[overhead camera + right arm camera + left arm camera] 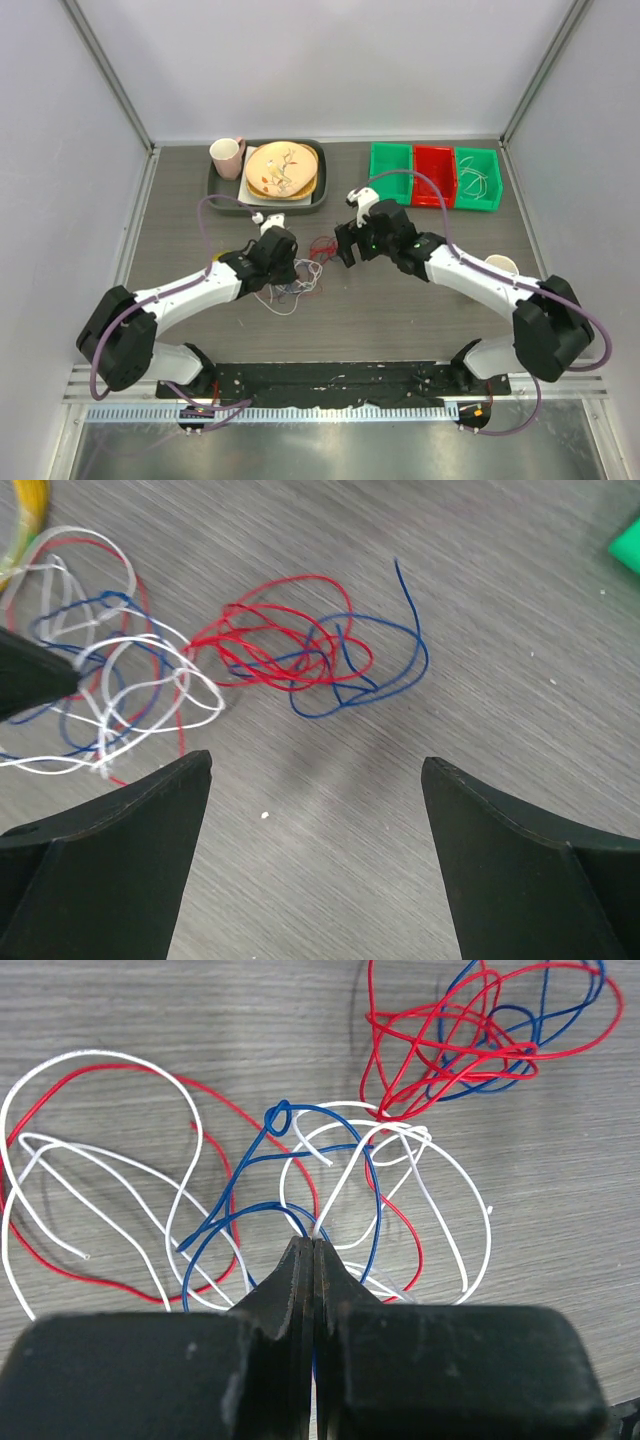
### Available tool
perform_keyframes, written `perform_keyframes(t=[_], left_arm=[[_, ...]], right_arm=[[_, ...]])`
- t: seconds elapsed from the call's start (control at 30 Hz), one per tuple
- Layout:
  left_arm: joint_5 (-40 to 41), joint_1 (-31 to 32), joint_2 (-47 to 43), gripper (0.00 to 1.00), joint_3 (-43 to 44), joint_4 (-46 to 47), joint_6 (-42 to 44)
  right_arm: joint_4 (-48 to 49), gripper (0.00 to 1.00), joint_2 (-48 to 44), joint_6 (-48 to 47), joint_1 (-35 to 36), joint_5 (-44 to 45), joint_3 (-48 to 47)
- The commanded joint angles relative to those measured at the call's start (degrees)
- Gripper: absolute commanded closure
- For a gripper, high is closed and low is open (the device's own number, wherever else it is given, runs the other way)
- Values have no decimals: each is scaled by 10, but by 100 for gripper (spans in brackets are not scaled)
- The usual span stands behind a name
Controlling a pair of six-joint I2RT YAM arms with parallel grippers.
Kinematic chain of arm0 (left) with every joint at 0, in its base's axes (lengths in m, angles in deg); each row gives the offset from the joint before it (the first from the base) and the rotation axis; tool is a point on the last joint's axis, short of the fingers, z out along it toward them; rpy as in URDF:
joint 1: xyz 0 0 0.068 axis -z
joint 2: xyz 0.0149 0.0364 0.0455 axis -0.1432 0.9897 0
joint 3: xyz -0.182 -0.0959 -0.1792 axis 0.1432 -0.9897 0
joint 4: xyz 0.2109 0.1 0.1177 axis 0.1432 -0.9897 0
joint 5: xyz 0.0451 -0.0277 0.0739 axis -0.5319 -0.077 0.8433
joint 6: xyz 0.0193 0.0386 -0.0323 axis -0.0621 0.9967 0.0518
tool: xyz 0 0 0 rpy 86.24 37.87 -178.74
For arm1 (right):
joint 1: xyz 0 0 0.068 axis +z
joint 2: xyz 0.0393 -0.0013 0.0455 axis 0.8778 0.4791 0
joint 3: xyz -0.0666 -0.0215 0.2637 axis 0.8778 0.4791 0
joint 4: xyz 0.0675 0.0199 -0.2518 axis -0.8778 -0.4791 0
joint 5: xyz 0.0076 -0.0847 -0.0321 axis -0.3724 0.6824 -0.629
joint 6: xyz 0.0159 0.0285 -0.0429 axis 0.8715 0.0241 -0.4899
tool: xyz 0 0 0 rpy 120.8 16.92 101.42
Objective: Untangle the cables
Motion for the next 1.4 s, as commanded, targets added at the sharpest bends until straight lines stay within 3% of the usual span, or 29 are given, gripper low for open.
perform_keyframes(t=[0.0, 0.4, 0.57, 0.67, 0.83, 1.0, 1.17, 1.27, 1.3, 1.37], left_arm=[[5, 1, -13, 100, -13, 0, -19], [-9, 1, -6, 100, -24, 12, -28], [-2, 1, -5, 100, -24, 13, -25], [4, 1, 2, 100, -19, 4, -24], [14, 0, -3, 100, -19, -5, -25], [17, 1, -9, 100, -18, -9, -24], [12, 0, -11, 100, -15, -10, -22], [19, 1, -13, 100, -13, -24, -24], [25, 1, -16, 100, -12, -28, -24], [54, 1, -22, 100, -9, -53, -31]], right_arm=[[55, 9, 25, -17, 14, 83, 6], [156, 36, 194, -7, 34, 161, -30], [274, 42, 233, 26, 35, 203, -22], [313, 44, 247, 46, 35, 208, -18], [300, 44, 249, 50, 35, 237, -20], [302, 43, 247, 65, 25, 162, -26], [290, 43, 298, 81, 25, 163, -55], [303, 59, 309, 95, 26, 169, -61], [306, 80, 304, 100, 25, 172, -58], [303, 93, 288, 108, 25, 211, -51]])
